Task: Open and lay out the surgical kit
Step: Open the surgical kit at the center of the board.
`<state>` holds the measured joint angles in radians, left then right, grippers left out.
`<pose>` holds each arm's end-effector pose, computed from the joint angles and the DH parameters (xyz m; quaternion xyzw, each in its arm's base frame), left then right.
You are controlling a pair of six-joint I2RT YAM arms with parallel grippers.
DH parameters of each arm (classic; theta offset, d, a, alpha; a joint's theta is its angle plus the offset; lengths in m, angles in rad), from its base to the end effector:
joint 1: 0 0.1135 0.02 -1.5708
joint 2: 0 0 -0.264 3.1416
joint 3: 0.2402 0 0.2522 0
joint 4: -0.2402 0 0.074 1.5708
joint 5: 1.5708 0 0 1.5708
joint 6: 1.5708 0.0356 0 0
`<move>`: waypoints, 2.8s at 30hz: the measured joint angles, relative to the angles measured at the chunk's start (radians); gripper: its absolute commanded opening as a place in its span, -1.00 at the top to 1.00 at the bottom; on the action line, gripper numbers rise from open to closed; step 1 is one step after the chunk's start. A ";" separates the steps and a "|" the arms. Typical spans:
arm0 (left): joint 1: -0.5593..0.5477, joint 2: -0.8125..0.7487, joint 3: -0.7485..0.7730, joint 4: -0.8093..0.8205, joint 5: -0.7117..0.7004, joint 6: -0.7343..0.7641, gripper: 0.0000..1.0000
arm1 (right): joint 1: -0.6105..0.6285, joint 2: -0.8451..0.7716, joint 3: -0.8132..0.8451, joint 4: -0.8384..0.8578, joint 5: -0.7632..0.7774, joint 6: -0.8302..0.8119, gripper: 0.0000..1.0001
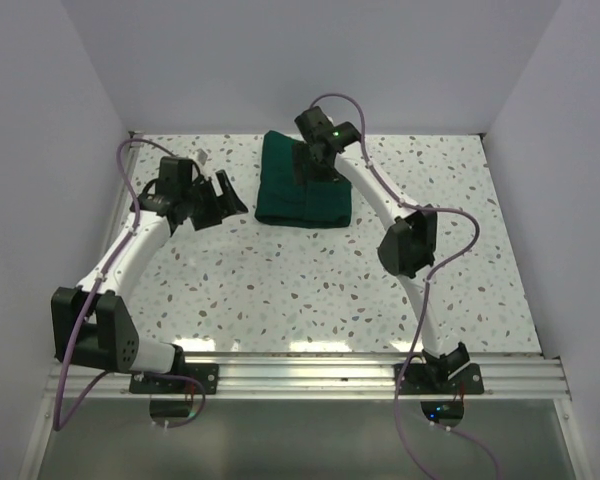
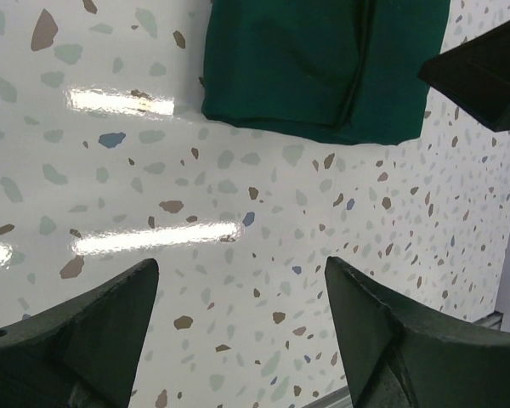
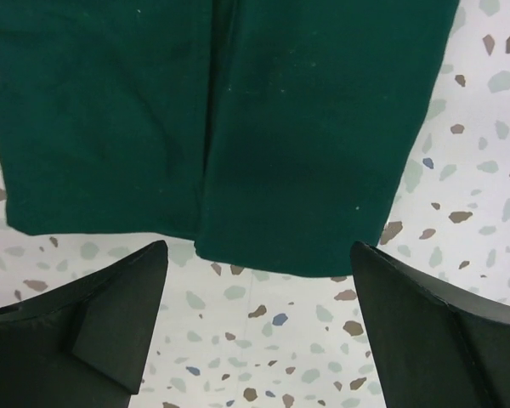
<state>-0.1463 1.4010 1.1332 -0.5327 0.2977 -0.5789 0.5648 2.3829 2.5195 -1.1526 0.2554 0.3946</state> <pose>0.2980 -0.0545 0.2892 -0.1423 0.9071 -0.2603 0.2986 0.4299 0.2618 0.2957 -0.0463 0.9535 0.0167 0.2975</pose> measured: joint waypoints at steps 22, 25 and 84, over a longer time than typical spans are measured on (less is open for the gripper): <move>0.000 0.050 -0.019 0.032 0.008 0.015 -0.64 | 0.030 0.196 0.046 0.016 0.076 -0.033 0.65; 0.000 0.053 -0.019 0.032 0.008 0.024 -0.64 | 0.034 0.197 0.050 0.016 0.085 -0.035 1.00; -0.507 1.141 1.190 -0.184 -0.758 0.134 -0.68 | -0.278 -0.559 -0.834 0.062 0.128 0.083 -0.97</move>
<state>-0.6529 2.5416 2.3230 -0.7166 -0.4606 -0.4450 0.2863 1.8240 1.6859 -1.0904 0.3836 0.4778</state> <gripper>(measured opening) 0.857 0.986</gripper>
